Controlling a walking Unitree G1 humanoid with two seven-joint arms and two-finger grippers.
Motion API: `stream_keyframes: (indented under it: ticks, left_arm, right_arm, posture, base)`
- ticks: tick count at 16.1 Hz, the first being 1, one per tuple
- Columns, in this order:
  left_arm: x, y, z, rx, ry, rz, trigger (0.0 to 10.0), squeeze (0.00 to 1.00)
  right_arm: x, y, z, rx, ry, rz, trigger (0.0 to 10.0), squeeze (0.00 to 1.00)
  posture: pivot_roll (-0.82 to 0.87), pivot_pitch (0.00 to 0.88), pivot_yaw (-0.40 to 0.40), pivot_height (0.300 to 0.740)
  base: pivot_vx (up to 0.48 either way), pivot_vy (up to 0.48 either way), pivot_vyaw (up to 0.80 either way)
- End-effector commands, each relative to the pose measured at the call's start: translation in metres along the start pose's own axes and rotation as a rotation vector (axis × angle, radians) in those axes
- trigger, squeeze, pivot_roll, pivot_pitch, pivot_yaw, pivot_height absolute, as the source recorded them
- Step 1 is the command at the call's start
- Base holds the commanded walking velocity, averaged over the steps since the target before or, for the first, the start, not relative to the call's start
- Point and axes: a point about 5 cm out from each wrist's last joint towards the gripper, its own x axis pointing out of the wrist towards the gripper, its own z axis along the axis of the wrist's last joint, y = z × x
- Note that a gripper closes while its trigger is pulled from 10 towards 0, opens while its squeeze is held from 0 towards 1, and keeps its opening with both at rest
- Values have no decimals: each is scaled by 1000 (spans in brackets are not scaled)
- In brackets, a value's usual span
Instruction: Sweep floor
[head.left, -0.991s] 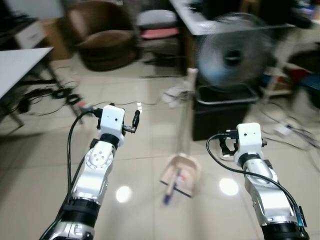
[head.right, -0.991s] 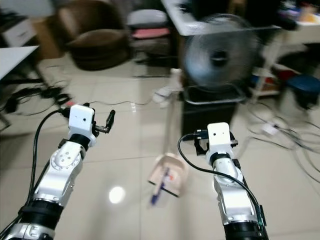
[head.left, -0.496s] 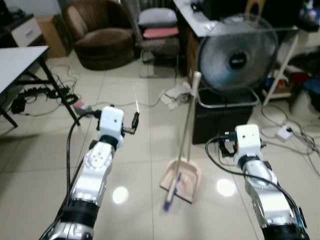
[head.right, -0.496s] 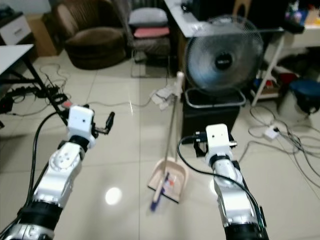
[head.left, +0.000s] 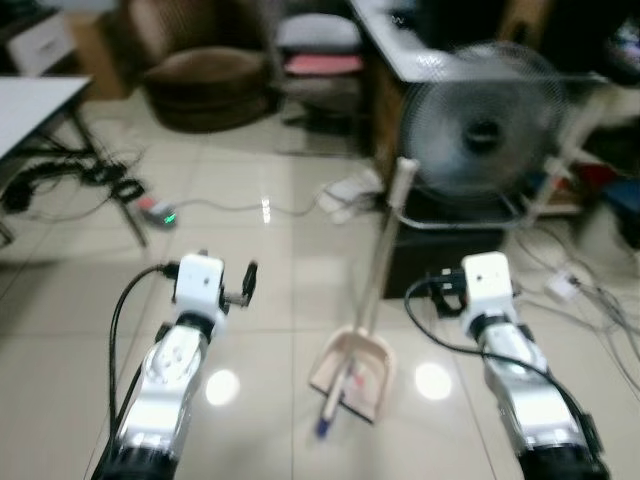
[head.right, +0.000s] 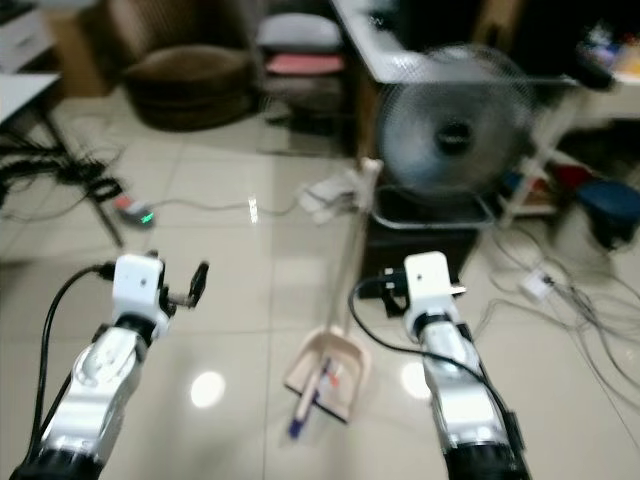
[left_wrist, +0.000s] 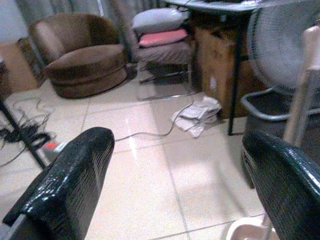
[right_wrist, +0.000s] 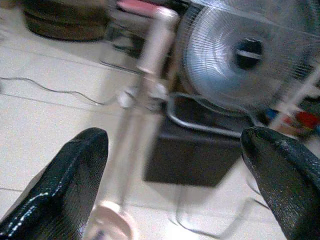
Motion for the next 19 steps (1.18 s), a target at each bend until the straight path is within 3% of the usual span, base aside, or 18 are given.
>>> stream_keyframes:
  ticks: [1, 4, 7, 15, 19]
  left_arm:
    - [-3, 2, 2, -29, -29, -7, 10000, 0]
    - [-11, 7, -8, -45, 6, -2, 10000, 0]
    - [-12, -1, -8, -27, 5, -51, 10000, 0]
    - [-8, -5, -8, -35, 8, -71, 10000, 0]
    - [-9, -7, -8, -44, 6, -65, 10000, 0]
  right_arm:
    - [1, 2, -1, 54, -31, 14, 10000, 0]
    - [-2, 11, -14, 96, -32, 41, 10000, 0]
    - [-10, 17, -41, 176, 48, 22, 10000, 0]
    - [-9, 11, -60, 159, 121, -14, 10000, 0]
    - [-7, 8, -63, 156, 122, -12, 10000, 0]
  posture:
    - [-91, 17, -13, 740]
    - [-87, 29, -3, 740]
    - [-67, 36, 12, 740]
    - [-83, 39, 18, 740]
    - [-86, 28, 6, 740]
  base:
    - [337, 0, 0]
    - [340, 0, 0]
    - [340, 0, 0]
    - [338, 0, 0]
    - [340, 0, -800]
